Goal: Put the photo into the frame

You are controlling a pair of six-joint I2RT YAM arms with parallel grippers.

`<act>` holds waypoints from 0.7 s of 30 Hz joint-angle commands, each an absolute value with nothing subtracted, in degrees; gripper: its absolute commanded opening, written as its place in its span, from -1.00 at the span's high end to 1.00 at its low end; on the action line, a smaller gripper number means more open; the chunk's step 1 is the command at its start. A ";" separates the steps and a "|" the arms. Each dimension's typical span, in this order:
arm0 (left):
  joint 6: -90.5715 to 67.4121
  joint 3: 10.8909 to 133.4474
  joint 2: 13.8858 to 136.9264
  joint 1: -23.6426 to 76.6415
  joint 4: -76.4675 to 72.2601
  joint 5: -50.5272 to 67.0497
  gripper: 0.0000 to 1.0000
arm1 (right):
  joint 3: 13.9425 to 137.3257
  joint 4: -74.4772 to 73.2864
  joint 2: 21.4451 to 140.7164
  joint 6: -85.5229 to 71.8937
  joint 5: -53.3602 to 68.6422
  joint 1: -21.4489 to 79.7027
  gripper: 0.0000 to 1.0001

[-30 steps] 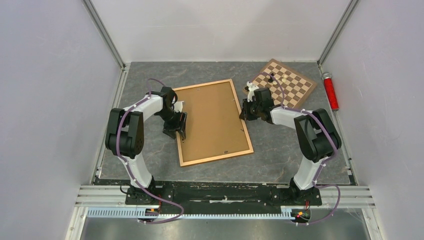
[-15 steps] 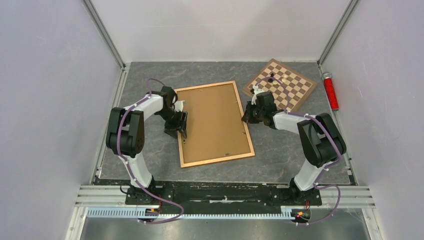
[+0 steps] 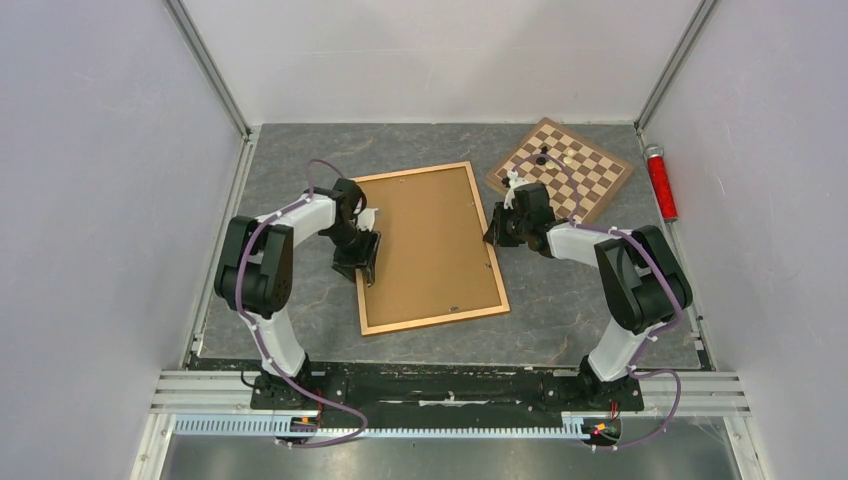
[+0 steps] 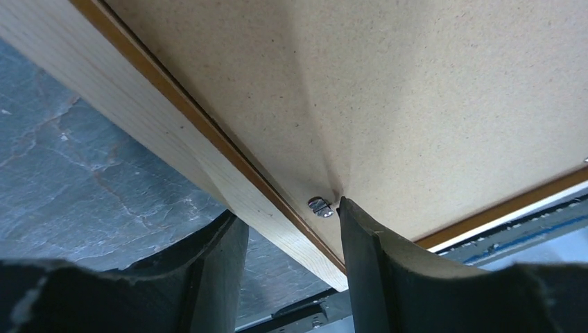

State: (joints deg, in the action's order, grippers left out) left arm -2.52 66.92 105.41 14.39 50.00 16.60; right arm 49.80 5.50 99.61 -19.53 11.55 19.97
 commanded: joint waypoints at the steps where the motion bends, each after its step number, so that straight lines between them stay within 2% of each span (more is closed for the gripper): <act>1: -2.99 65.91 101.40 16.34 46.93 11.56 -0.15 | 51.49 7.28 101.16 -20.02 11.99 19.69 1.00; 9: -4.13 65.22 100.45 16.43 43.73 7.97 -0.11 | 51.06 7.98 100.96 -20.08 12.86 19.69 1.00; 21: -1.87 62.93 97.19 18.73 44.80 8.64 -0.06 | 51.39 7.81 101.33 -19.57 12.44 19.07 1.00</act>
